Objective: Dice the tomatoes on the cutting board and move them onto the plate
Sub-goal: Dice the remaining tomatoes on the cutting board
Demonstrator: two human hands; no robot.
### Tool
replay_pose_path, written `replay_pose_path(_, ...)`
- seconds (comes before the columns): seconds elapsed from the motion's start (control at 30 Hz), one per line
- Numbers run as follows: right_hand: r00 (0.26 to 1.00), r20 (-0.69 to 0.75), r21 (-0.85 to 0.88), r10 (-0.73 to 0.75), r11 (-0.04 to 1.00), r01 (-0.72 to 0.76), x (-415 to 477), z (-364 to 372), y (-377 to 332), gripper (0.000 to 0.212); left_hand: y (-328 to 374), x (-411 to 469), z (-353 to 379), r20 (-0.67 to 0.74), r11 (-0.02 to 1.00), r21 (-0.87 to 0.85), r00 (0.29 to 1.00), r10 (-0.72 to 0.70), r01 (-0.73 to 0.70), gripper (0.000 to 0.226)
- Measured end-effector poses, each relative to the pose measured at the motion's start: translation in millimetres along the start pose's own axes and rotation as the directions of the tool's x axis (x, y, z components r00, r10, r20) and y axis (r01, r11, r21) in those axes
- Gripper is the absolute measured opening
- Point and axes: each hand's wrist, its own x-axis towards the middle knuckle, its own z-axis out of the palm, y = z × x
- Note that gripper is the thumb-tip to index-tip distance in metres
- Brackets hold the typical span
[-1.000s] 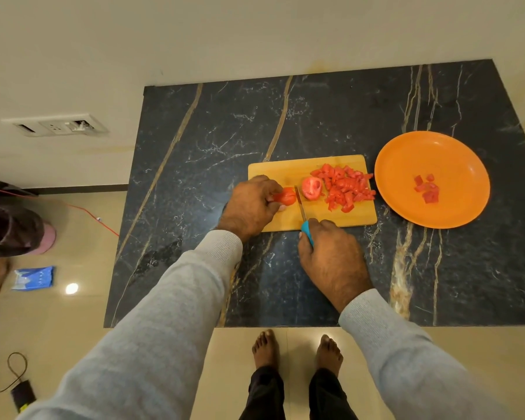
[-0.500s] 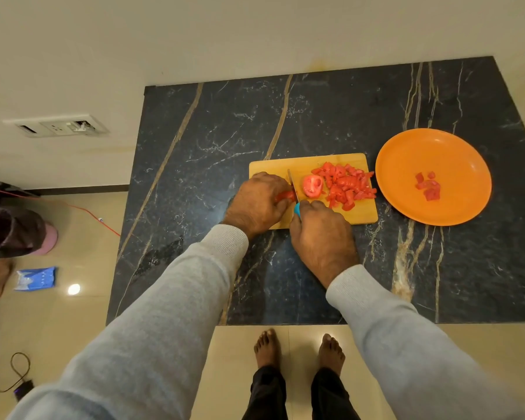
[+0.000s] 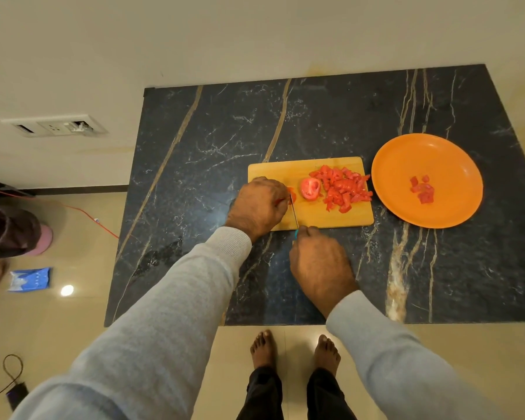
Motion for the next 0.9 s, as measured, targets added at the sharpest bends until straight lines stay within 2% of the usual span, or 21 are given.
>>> replay_pose_path(0.1, 1.0, 0.023, 0.018, -0.006, 1.0, 0.006, -20, 5, 6, 0.035, 0, -2, 0, 0.006, 1.0, -0.02, 1.0, -0.015, 0.015, 0.027)
replay_pose_path(0.23, 0.994, -0.111, 0.135, -0.001, 0.991, 0.016, -37, -4, 10, 0.039, -5, -12, -1, 0.019, 0.998, -0.045, 0.999, -0.037, 0.037, 0.038)
replay_pose_path(0.33, 0.976, -0.217, 0.114, -0.02, 0.992, 0.046, -22, -8, 4, 0.038, -6, -16, 2, -0.004, 0.999, -0.032, 1.0, -0.02, 0.02, 0.033)
replay_pose_path(0.43, 0.965, -0.257, 0.091, -0.043, 0.993, 0.069, 4, -10, -5, 0.028, -4, -13, 3, 0.0, 0.998, -0.039, 0.999, -0.045, 0.045, 0.033)
replay_pose_path(0.57, 0.975, -0.216, 0.072, -0.049, 0.995, 0.066, 27, -12, -12, 0.02, -4, -13, 5, -0.019, 0.996, -0.072, 0.998, -0.051, 0.05, 0.025)
replay_pose_path(0.73, 0.982, -0.169, 0.008, -0.078, 0.997, 0.081, 26, -11, -11, 0.02, -3, -8, 7, -0.006, 0.998, -0.021, 0.998, -0.057, 0.056, 0.022)
replay_pose_path(0.83, 0.994, -0.081, -0.028, -0.075, 0.997, 0.073, 15, -7, -10, 0.025, -4, -8, 7, -0.015, 0.998, -0.033, 0.999, -0.045, 0.045, 0.028)
replay_pose_path(0.9, 0.999, -0.018, -0.016, -0.048, 0.999, 0.047, 3, -1, -8, 0.028, -5, -9, 8, -0.038, 0.999, -0.039, 0.999, -0.037, 0.036, 0.024)
